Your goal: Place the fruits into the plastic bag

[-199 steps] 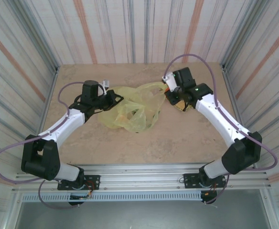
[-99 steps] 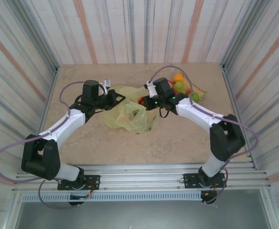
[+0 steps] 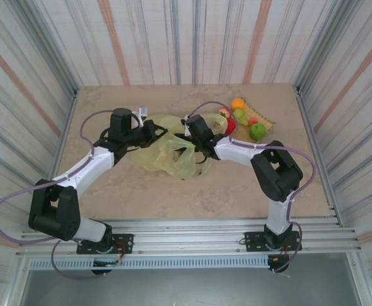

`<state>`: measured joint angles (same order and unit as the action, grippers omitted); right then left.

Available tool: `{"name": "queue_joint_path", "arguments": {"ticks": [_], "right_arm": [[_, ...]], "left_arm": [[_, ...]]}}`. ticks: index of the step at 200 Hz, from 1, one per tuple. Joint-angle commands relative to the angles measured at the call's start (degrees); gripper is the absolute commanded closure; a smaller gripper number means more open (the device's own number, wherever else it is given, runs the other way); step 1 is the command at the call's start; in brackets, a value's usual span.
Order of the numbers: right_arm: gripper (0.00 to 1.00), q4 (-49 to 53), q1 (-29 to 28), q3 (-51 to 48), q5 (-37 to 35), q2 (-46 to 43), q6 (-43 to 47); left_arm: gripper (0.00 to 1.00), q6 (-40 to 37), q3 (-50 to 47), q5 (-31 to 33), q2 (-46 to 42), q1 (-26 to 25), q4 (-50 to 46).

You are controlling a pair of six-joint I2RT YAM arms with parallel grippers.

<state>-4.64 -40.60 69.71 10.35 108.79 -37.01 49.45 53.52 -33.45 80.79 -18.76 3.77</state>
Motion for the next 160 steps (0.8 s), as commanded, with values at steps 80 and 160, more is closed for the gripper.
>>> {"name": "queue_joint_path", "arguments": {"ticks": [80,160], "right_arm": [[0.23,-3.5,0.6,2.1,4.2,0.8,-2.5],[0.23,9.2,2.5,-0.9,-1.9,-11.4,10.9]], "left_arm": [[1.0,-0.4,-1.0,-0.7,-0.4,0.0,1.2],[1.0,-2.7,-0.3,-1.5,-0.1,0.4,-1.5]]}}
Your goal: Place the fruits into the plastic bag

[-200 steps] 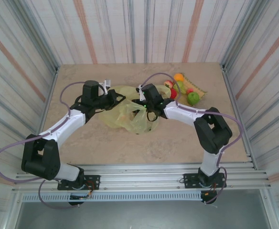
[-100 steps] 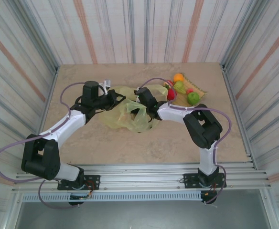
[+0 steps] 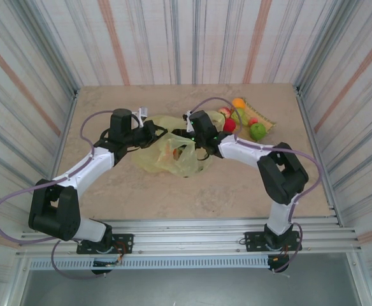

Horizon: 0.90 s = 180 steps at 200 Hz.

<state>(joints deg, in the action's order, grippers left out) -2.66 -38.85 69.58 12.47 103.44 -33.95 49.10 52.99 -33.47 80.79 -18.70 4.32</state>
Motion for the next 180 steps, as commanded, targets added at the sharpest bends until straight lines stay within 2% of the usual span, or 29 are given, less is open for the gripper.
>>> {"name": "queue_joint_path", "arguments": {"ticks": [1,47,99,123,149,180], "right_arm": [[0.23,7.5,0.8,-0.8,-4.1,-6.3,8.1],[0.21,16.4,3.4,-0.2,-8.6,-16.4,20.3],[0.18,19.9,9.6,-2.8,-7.9,-28.5,25.2],[0.15,20.0,14.9,-5.3,-8.0,-32.2,25.8],[0.12,19.7,22.3,-6.8,-6.0,-32.4,24.2],[0.12,21.4,29.2,-4.9,-5.1,-25.9,21.5]], "left_arm": [[1.0,-2.4,0.3,-1.5,-0.1,0.3,-2.1],[1.0,-2.2,-0.3,-2.1,-0.2,0.2,-3.1],[1.0,-2.0,-0.1,-0.7,-1.3,0.3,-4.6],[1.0,-3.2,1.1,-0.5,-1.8,1.3,-7.3],[1.0,-5.4,2.9,-0.6,-2.0,3.0,-10.8],[1.0,-8.7,4.2,-0.8,-2.4,5.3,-14.0]]}}
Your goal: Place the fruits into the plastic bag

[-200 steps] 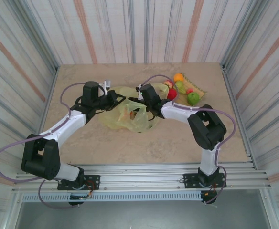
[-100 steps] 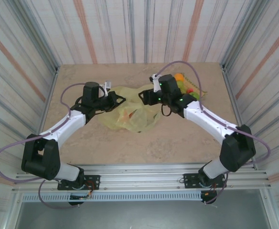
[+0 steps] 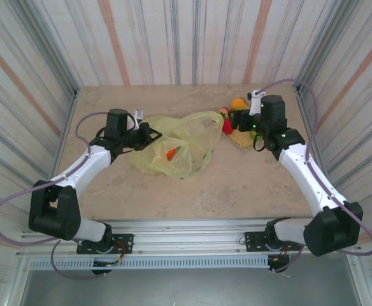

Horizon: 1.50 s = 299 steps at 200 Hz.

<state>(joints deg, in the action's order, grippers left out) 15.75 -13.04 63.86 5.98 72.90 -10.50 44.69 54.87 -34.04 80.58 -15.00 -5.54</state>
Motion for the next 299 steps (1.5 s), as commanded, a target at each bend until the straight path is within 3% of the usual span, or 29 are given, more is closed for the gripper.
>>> {"name": "queue_joint_path", "arguments": {"ticks": [1,75,136,208,299], "right_arm": [[0.12,3.0,3.5,0.9,1.5,5.0,-2.0],[0.12,6.7,3.3,9.5,4.5,25.3,4.3],[0.09,14.0,-1.0,21.3,-5.4,38.5,13.6],[0.09,16.8,-2.1,29.2,-8.1,46.2,18.0],[0.2,19.0,-2.2,34.3,-7.6,51.4,20.1]], "left_arm": [[1.0,-4.3,2.3,-0.3,-2.2,1.6,-4.1],[1.0,-5.2,2.2,-2.7,-1.7,3.6,-1.5],[1.0,-4.7,2.2,-3.4,-1.0,3.6,-0.3],[1.0,-4.5,2.5,-3.4,-0.7,3.6,-0.5],[1.0,-4.4,2.6,-3.3,-0.4,3.6,-0.9]]}}
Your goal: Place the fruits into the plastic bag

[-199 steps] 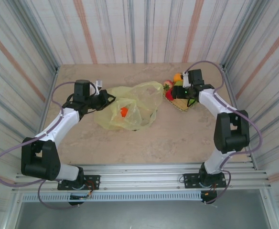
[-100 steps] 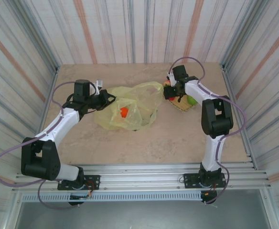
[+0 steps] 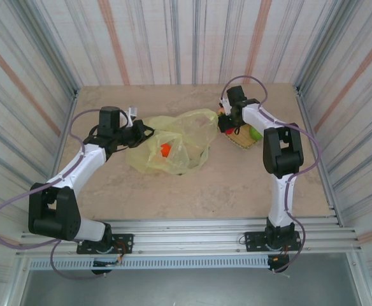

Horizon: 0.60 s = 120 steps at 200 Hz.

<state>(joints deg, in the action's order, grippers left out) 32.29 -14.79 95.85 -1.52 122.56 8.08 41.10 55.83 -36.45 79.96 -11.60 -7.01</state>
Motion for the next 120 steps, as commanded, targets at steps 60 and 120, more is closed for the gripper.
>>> {"name": "queue_joint_path", "arguments": {"ticks": [60,120], "right_arm": [[0.32,3.0,-0.4,2.9,0.4,1.4,2.0],[0.37,2.8,0.9,0.4,1.5,-3.6,0.5]], "left_arm": [[1.0,-0.9,1.8,-1.1,0.6,0.2,0.7],[1.0,-0.9,1.9,-1.7,0.8,0.2,0.8]]}}
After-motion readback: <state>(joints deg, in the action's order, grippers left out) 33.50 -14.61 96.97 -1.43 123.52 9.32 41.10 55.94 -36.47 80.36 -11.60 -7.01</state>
